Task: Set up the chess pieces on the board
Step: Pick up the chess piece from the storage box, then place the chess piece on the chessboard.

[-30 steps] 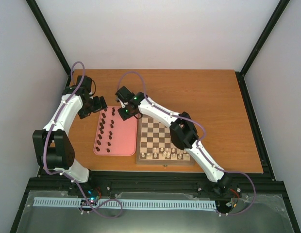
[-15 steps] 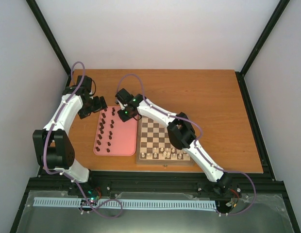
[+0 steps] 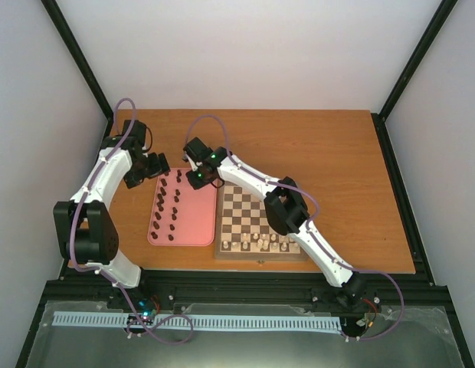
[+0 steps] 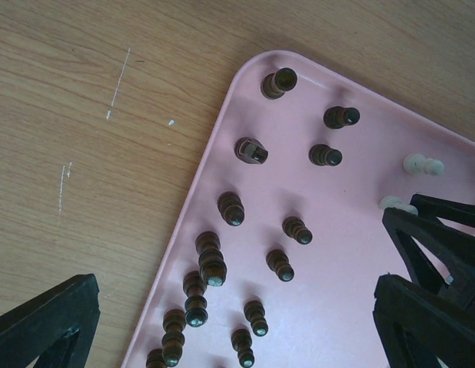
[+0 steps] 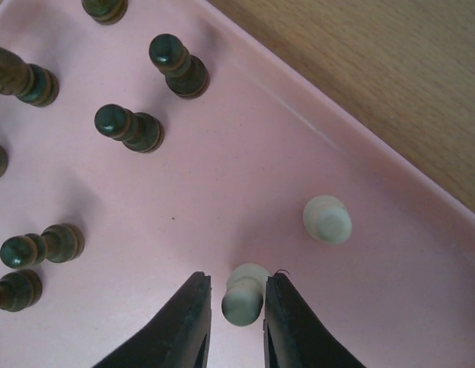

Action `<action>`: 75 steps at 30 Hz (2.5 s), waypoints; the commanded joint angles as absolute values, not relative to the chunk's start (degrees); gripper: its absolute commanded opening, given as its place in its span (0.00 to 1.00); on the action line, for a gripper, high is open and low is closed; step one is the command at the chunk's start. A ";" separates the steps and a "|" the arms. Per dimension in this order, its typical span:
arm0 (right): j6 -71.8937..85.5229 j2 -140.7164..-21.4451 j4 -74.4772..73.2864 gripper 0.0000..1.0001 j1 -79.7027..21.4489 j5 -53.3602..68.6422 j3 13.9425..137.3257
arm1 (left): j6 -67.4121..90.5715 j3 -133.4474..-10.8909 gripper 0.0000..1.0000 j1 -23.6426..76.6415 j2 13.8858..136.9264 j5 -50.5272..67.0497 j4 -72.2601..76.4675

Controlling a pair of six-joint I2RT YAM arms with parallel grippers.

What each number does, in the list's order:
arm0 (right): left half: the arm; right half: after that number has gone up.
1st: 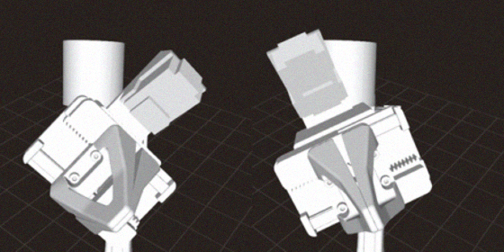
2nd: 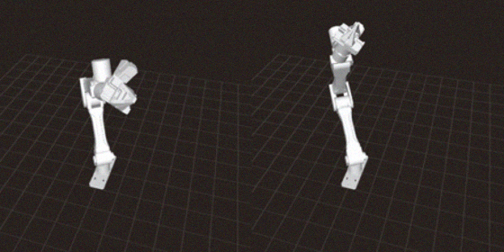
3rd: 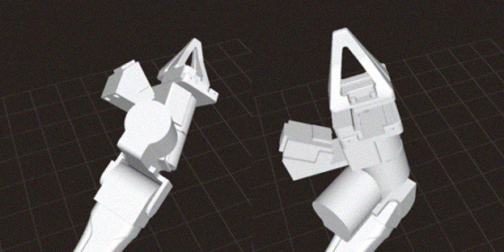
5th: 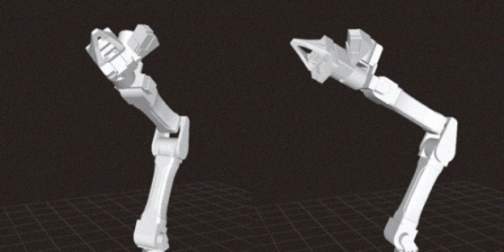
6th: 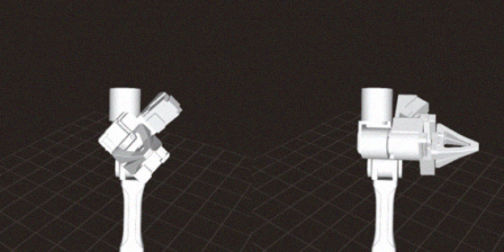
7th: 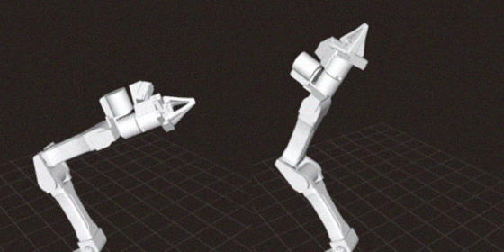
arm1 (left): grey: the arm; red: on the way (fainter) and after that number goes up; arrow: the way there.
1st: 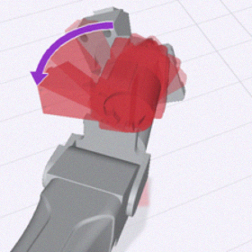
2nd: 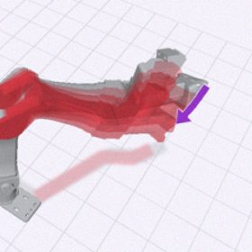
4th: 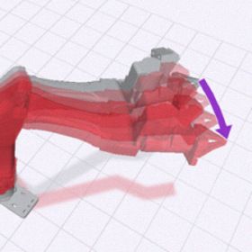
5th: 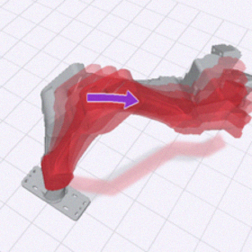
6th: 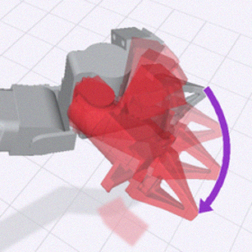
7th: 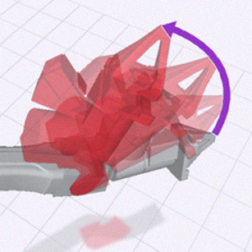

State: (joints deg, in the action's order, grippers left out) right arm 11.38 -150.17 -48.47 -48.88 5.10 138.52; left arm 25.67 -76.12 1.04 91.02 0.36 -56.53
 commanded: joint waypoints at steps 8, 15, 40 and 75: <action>10.68 -150.73 -48.11 0.11 -48.25 4.53 140.54 | 25.40 -77.92 1.00 1.23 92.59 0.79 -55.97; 9.33 -144.65 -48.25 0.09 -48.42 5.71 136.67 | 25.49 -77.96 1.00 1.21 92.26 0.89 -56.06; 14.17 -97.70 -45.98 0.09 -57.56 3.67 75.67 | 25.23 -78.16 1.00 1.22 90.94 -0.73 -56.49; 15.21 -102.03 -44.73 0.12 -59.36 3.07 73.65 | 25.10 -76.82 1.00 1.22 89.82 -1.09 -56.09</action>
